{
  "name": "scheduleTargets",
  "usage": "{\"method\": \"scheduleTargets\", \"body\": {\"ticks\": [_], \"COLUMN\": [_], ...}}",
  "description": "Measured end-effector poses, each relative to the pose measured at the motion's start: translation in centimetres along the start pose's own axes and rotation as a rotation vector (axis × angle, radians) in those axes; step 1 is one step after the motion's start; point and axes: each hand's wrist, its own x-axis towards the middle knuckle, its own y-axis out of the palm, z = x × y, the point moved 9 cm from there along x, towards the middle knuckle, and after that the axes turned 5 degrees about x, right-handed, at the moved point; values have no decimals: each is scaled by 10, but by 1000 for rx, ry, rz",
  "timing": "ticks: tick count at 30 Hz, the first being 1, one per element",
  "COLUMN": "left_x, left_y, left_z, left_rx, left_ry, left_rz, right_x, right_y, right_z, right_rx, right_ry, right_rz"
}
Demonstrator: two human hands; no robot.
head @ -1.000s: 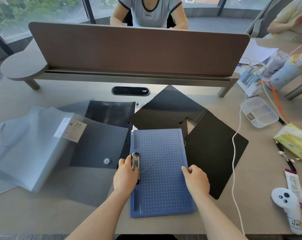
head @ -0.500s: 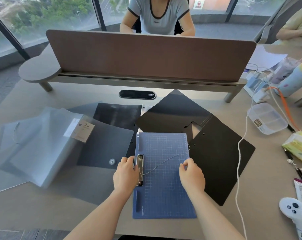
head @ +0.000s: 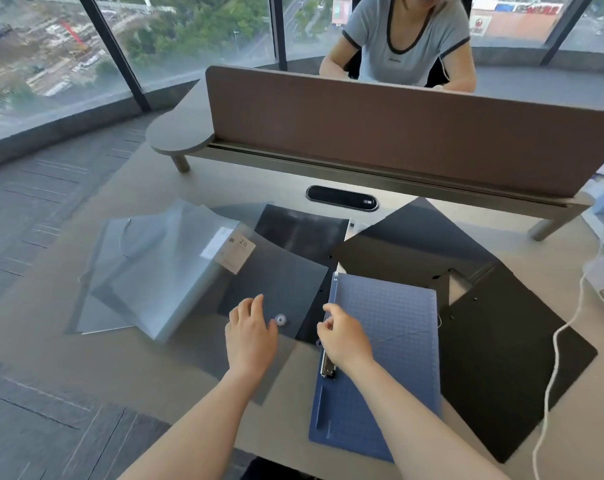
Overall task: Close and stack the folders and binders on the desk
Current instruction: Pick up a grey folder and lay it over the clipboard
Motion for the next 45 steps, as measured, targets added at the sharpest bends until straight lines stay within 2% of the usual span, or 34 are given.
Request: {"method": "scheduleTargets", "body": {"ticks": [5,13,23,28,31,39,42,45], "left_x": [25,81,103,104,104,105,105,104], "left_y": [-12,-30,-14,-12,-11,-13,-15,-19], "left_z": [35,90,119,121,122,124,124,124], "left_rx": [59,91,80,92,98,88,74,41], "left_ry": [-51,-160,-173,-159,-154,-157,-159,-163], "left_rz": [5,40,145,129,130,128,127,122], "right_x": [18,42,64,64,60,52,44,43], "right_y": [32,50,67,69,65,57,64,64], "right_z": [15,1,-3,0,3,3,12,26], "right_rx": [56,102,316,319,329,535,731,695], "right_ry": [83,415,550,554,558,572,526,453], "right_rz": [15,-146,-231,-349,-355,-440,-396,-271]}}
